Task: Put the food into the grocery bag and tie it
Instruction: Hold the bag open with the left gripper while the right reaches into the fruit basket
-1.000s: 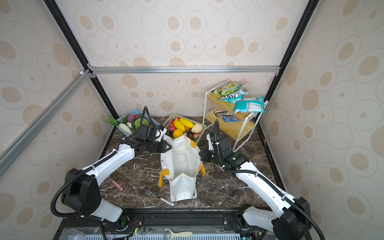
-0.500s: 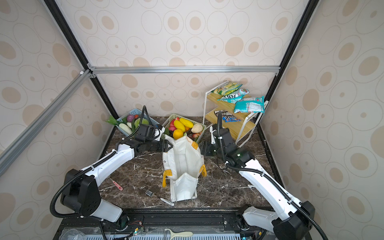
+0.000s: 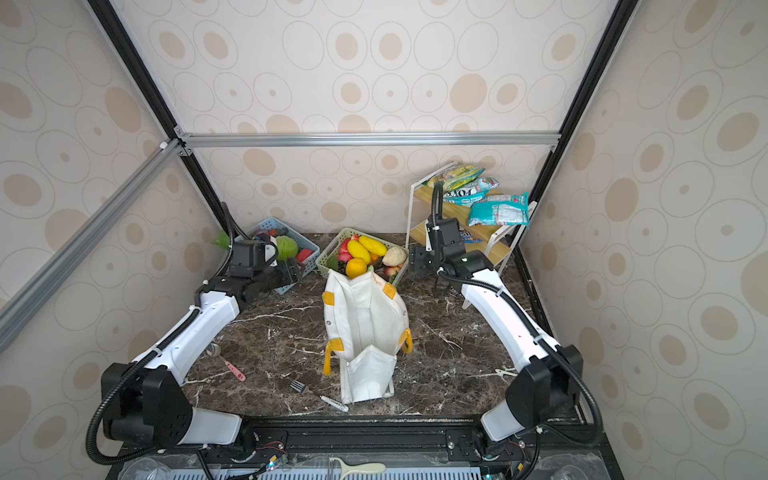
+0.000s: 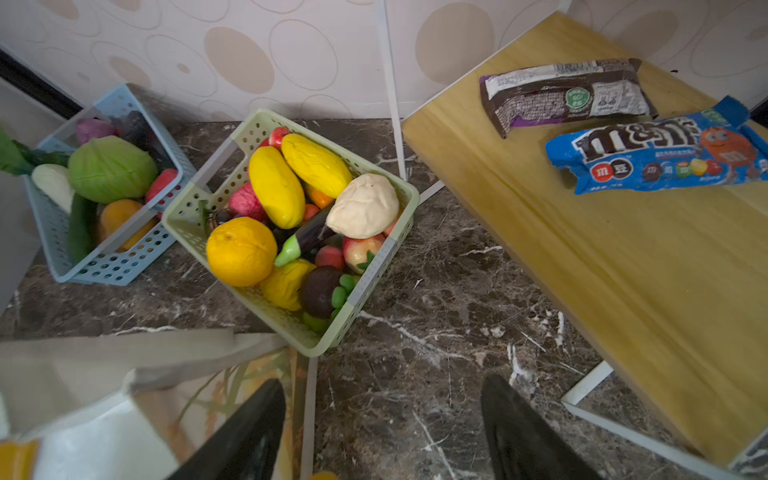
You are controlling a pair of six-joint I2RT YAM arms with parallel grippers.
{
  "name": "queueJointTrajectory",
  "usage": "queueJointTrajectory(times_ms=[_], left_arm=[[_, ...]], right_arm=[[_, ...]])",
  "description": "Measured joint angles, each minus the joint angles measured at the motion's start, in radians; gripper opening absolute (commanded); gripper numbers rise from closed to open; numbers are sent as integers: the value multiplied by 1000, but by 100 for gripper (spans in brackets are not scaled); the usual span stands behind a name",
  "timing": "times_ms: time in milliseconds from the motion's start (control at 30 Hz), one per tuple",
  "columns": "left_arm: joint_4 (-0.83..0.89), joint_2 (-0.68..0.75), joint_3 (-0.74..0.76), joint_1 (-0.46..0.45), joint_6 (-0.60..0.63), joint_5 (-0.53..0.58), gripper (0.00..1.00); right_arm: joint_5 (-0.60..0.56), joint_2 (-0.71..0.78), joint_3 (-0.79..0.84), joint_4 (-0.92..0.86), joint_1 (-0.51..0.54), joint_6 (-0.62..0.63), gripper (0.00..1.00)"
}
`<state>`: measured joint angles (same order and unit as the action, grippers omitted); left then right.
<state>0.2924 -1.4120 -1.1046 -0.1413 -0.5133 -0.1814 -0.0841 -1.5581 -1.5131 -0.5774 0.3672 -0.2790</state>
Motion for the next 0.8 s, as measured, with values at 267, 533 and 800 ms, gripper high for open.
queueJointTrajectory(times_ms=[267, 533, 800], left_arm=[[-80, -40, 188, 0, -49, 28, 75], [-106, -39, 229, 0, -60, 26, 75], [-103, -21, 225, -1, -54, -105, 78]], right_arm=[[-6, -133, -31, 47, -21, -3, 77], [140, -246, -76, 113, -20, 10, 76], [175, -437, -242, 103, -13, 42, 78]])
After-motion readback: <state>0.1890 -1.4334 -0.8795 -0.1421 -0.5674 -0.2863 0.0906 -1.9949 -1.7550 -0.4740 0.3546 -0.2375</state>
